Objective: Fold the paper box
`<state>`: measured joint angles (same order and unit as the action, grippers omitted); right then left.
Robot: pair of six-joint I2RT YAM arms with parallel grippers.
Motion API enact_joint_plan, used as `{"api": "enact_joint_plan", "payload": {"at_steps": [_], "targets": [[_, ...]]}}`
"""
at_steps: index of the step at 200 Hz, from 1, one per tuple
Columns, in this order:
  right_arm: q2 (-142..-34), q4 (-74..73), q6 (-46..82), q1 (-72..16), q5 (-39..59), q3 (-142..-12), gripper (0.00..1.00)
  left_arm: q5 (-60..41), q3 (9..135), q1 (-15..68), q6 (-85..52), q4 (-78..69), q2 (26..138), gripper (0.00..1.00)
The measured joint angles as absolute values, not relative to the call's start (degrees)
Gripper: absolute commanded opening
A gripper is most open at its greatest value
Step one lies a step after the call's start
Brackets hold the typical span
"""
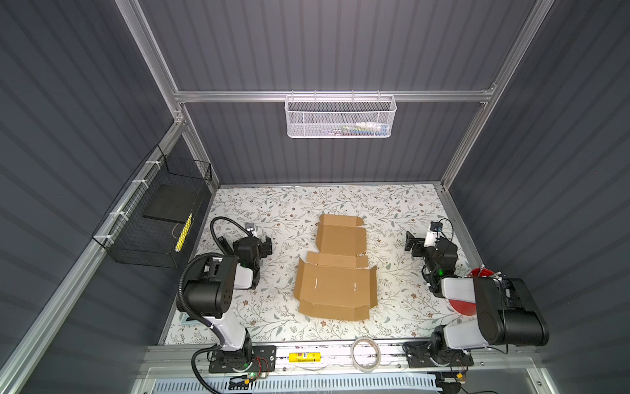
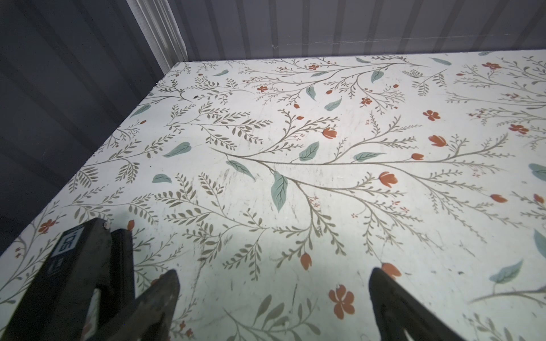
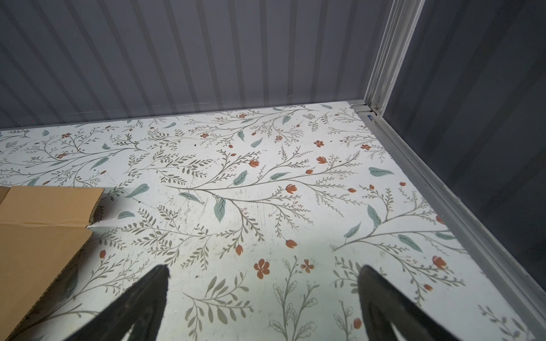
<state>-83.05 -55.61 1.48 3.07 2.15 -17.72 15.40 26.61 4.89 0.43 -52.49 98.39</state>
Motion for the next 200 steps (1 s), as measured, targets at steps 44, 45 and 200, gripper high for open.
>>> {"api": "enact_joint_plan", "payload": {"at_steps": [44,45,200], "targets": [[-83.05,-55.61,1.48,3.07,2.17,-17.72,0.99,15.4,26.61,4.89,0.43,-52.49,98.39,1.0],[-83.05,-55.61,1.48,3.07,2.15,-17.72,0.99,15.4,26.61,4.89,0.43,-52.49,98.39,1.0],[-66.32,-7.68,18.26,3.25,-8.19,-38.28,0.99,16.56,49.93,4.75,-10.81,-10.68,87.94,1.0]]}}
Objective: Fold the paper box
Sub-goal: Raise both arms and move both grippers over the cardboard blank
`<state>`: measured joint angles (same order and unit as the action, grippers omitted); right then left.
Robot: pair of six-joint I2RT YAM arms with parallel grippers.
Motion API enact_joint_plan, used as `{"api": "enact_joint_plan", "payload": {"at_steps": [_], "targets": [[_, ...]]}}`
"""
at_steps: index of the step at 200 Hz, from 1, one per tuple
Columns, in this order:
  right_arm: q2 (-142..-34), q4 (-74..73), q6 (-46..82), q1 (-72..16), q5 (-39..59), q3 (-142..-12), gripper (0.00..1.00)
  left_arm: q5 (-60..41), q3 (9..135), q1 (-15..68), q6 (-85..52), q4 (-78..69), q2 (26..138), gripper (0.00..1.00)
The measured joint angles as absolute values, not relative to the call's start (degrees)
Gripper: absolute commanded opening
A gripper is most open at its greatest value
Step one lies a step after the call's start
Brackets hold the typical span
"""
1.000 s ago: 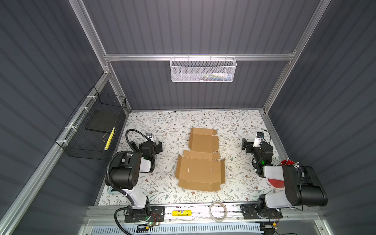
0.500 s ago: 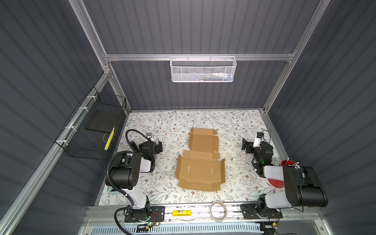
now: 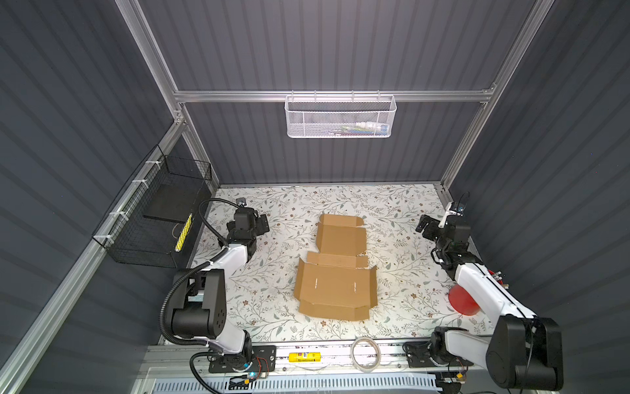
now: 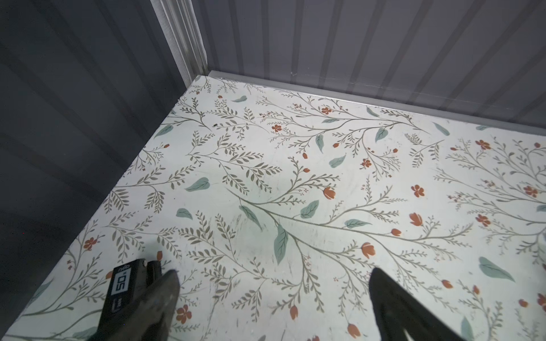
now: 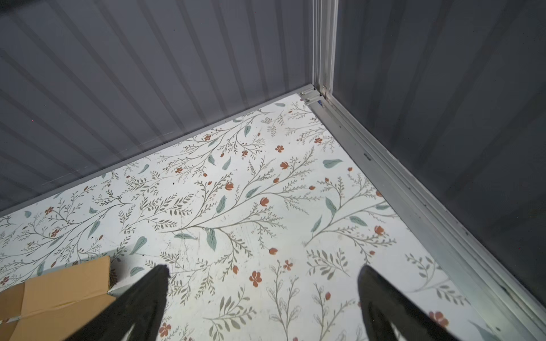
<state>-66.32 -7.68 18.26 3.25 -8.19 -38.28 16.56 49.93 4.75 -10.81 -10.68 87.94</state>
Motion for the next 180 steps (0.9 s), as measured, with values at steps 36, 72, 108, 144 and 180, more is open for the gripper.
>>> {"api": "enact_joint_plan", "payload": {"at_steps": [36,72,108,144,180], "targets": [[-63.26,3.05,23.49,3.33,-5.1,-41.1,0.99,7.57,54.04,4.4,-16.82,-2.61,85.82,1.0],[-62.19,11.22,24.95,0.05,-1.76,-45.1,0.99,1.3,54.33,6.07,-21.85,1.41,82.46,1.0],[-61.39,16.84,24.88,-7.55,-2.15,-48.29,0.99,1.43,52.73,13.32,-24.62,4.93,77.41,1.0],[-61.54,18.61,25.12,-13.87,-2.15,-49.71,0.96,1.89,47.79,15.9,-27.57,7.81,72.03,1.0],[-65.23,18.94,25.93,-18.65,-2.11,-52.03,0.72,2.79,45.56,18.2,-28.64,11.9,68.31,1.0]]}}
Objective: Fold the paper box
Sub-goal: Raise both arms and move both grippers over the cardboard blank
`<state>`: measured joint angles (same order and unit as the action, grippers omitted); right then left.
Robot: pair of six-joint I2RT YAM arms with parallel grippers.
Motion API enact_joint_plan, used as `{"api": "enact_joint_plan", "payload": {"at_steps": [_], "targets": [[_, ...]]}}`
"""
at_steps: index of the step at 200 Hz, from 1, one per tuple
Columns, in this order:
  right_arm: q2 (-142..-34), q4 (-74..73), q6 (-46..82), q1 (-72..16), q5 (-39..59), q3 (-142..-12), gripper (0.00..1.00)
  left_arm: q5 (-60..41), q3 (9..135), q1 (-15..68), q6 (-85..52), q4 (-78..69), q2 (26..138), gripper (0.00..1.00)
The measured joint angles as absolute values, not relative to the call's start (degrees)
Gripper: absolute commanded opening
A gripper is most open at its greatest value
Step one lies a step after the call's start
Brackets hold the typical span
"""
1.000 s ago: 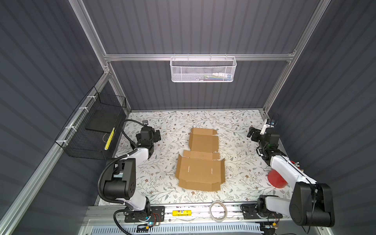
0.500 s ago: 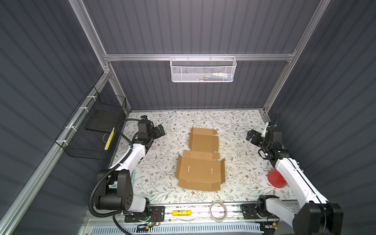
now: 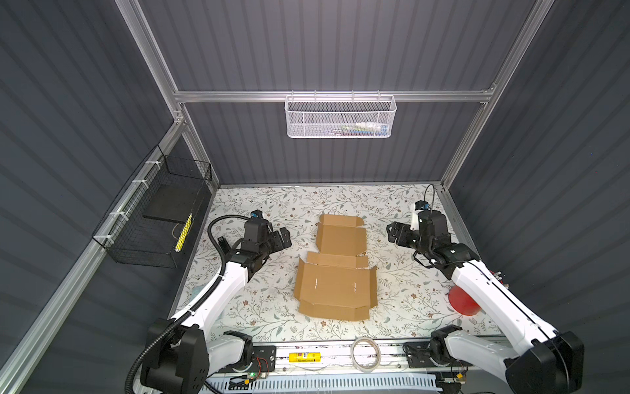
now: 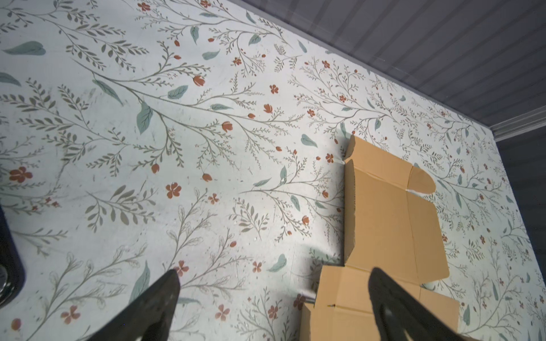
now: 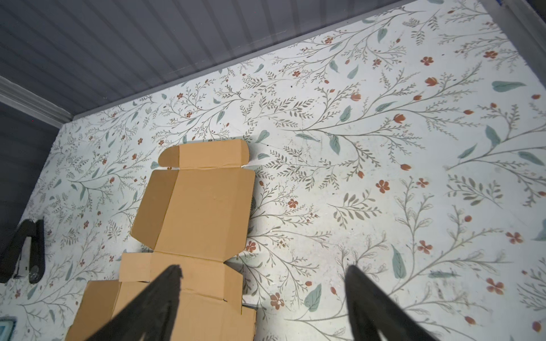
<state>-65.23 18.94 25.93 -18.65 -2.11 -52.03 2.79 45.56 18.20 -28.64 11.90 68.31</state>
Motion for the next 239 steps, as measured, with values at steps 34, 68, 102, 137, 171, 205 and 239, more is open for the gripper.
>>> {"api": "enact_joint_plan", "payload": {"at_steps": [34,68,102,137,171,205,239], "targets": [[-70.17,18.92,26.39,-21.87,-1.5,-53.76,0.53,2.5,45.12,21.21,-29.21,12.93,67.61,0.85],[-75.26,18.74,27.0,-24.82,-0.58,-56.86,0.36,1.61,43.11,23.75,-31.05,13.17,67.61,0.51],[-80.38,18.26,27.2,-27.24,1.04,-60.12,0.26,1.39,42.24,27.07,-32.6,13.28,67.61,0.32],[-85.08,17.85,27.9,-29.74,1.98,-62.52,0.2,1.39,41.98,29.76,-33.45,12.86,67.81,0.14],[-88.27,17.58,28.62,-31.33,2.63,-63.79,0.16,1.48,41.93,31.97,-33.76,12.82,68.36,0.1],[-91.11,17.45,30.11,-32.1,3.51,-64.16,0.12,1.48,41.93,34.06,-34.17,12.69,69.87,0.03],[-91.83,17.67,31.86,-33.15,3.73,-64.16,0.08,1.32,43.31,34.59,-33.61,12.45,74.06,0.0]]}}
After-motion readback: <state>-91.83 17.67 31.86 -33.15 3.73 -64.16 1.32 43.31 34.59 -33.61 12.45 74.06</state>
